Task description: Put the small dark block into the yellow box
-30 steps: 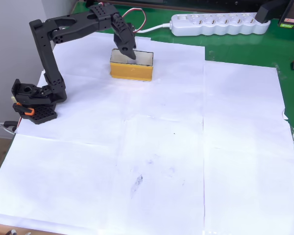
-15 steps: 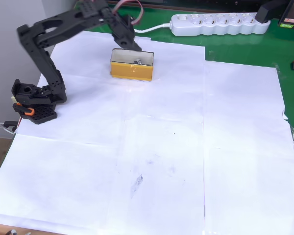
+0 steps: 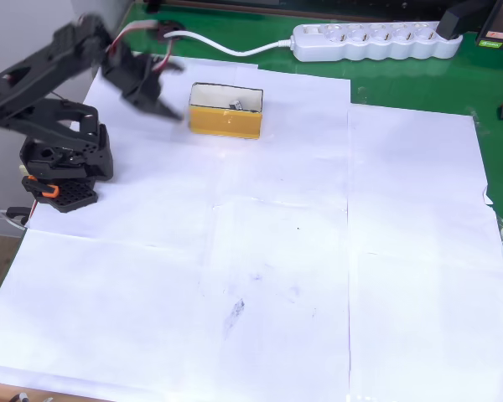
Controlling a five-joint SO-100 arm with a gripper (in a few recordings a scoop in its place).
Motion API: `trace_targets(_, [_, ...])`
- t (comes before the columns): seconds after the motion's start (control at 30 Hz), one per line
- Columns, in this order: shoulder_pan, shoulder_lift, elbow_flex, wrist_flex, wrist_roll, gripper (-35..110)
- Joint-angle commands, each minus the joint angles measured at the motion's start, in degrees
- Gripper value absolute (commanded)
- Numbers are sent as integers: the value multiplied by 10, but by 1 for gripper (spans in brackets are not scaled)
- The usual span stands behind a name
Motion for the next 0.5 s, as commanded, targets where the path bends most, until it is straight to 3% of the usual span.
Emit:
trace_targets(0.0, [15,-73,-62,-7,-16,13])
trace_targets(0.13, [24,-126,-150,-32,-18,1])
trace_targets(0.47, [49,-165,-325,-69,-54,0])
